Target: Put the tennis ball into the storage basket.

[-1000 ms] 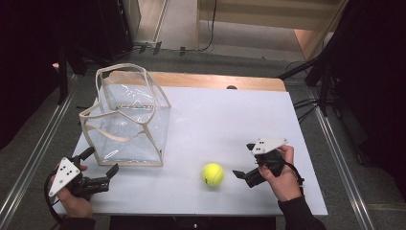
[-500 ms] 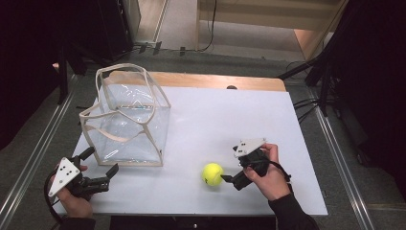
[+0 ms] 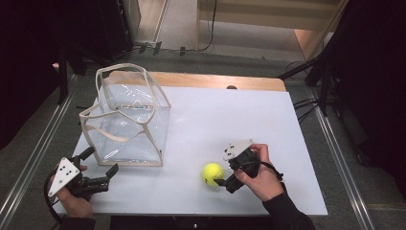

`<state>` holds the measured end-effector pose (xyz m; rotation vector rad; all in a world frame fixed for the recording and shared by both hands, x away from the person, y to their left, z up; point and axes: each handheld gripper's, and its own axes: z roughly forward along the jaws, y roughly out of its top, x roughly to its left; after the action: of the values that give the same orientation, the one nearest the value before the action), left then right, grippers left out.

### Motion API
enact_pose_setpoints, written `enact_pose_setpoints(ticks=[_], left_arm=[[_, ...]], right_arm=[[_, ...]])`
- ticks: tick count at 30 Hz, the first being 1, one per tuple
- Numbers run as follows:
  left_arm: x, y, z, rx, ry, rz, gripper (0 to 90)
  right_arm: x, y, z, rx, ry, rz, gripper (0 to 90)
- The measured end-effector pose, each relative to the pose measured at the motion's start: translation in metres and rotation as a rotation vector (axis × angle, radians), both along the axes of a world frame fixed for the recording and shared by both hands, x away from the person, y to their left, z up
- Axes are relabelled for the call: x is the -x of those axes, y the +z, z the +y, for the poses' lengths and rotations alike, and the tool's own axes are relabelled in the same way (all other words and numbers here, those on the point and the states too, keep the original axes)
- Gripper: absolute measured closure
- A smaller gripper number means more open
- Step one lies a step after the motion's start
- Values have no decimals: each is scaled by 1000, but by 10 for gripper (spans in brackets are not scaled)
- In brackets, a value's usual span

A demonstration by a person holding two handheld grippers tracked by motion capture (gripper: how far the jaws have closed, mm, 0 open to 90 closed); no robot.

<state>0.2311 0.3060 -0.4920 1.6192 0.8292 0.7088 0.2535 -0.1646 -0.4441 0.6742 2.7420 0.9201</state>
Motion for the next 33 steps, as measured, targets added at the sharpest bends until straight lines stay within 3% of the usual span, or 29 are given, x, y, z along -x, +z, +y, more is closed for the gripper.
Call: enact_pose_setpoints(ticks=[10, 20, 26, 33], left_arm=[[0, 0, 1, 0, -2, 0, 0], [0, 0, 1, 0, -2, 0, 0], [0, 0, 1, 1, -2, 0, 0], [0, 0, 1, 2, -1, 1, 0]], right_arm=[[-1, -6, 17, 48, 56, 32, 0], [-6, -14, 26, 114, 65, 69, 0], [-11, -22, 33, 161, 57, 120, 0], [-11, -26, 40, 186, 57, 150, 0]])
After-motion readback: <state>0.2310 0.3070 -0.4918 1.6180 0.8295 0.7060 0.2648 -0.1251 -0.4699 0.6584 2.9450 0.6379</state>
